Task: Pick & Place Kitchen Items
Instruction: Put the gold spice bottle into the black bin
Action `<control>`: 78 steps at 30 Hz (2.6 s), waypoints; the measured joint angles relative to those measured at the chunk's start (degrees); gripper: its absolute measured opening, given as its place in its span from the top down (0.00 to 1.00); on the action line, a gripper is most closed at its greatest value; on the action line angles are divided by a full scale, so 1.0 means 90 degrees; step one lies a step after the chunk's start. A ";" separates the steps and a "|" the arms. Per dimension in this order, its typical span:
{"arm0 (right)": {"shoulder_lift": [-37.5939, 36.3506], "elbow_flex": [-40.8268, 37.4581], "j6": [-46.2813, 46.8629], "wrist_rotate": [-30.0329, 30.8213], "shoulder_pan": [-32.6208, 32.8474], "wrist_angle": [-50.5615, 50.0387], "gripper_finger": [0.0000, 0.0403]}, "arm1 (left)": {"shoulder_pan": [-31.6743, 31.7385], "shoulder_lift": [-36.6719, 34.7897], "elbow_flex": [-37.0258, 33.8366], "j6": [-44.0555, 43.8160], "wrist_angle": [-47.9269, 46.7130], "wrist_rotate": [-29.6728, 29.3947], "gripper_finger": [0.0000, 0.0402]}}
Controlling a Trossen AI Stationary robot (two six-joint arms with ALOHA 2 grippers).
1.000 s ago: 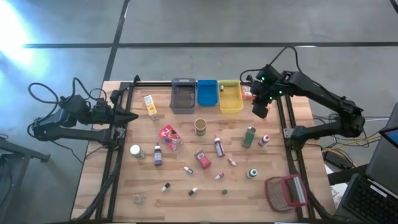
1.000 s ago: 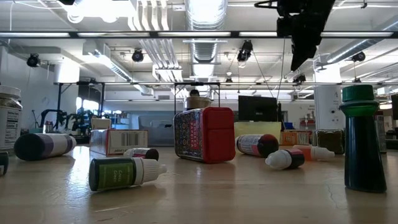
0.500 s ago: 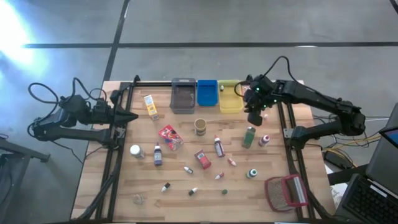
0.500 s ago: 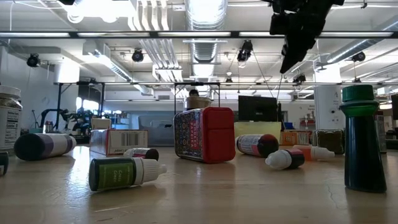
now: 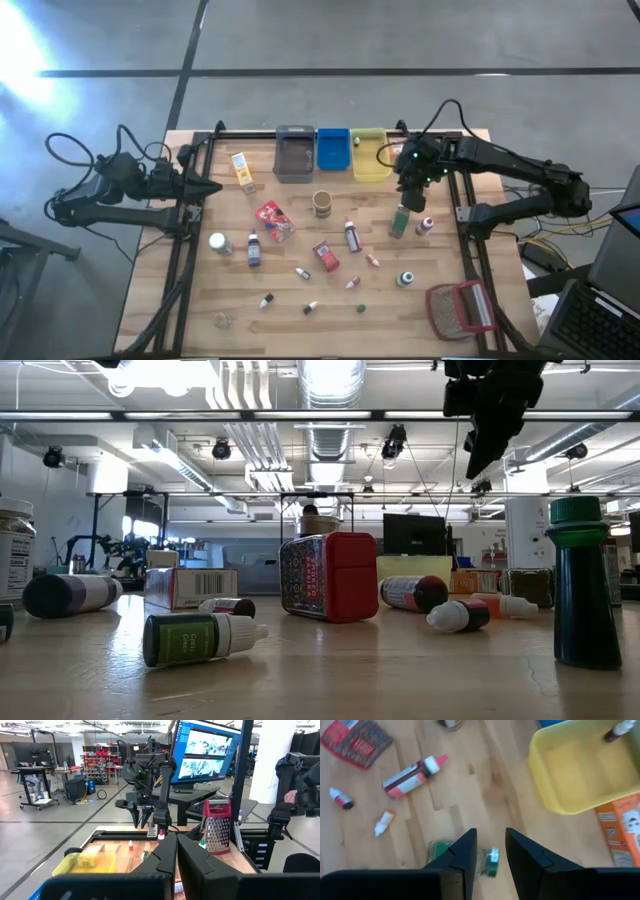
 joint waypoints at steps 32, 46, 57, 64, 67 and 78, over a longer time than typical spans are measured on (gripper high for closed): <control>-0.0176 0.0000 0.1097 0.0843 0.1983 -0.0493 0.80 | -0.0001 0.0001 -0.0002 0.0000 0.0000 -0.0002 0.95; -0.1824 -0.0390 0.1034 0.1261 0.2417 0.0600 0.93 | -0.0001 0.0000 -0.0002 0.0001 0.0000 0.0000 0.95; -0.1880 -0.0850 0.0782 0.1563 0.2414 0.0703 0.87 | 0.0000 0.0001 -0.0001 0.0002 0.0000 0.0000 0.95; -0.1812 -0.0891 0.0780 0.1560 0.2414 0.0706 0.81 | -0.0001 0.0001 -0.0001 0.0001 0.0002 0.0000 0.95; -0.1775 -0.0891 0.0777 0.1558 0.2414 0.0712 0.79 | 0.0001 0.0001 -0.0002 0.0002 0.0000 -0.0002 0.95; -0.1691 -0.0904 0.0527 0.1537 0.2409 0.1001 0.70 | 0.0001 0.0001 -0.0002 0.0001 0.0000 0.0000 0.95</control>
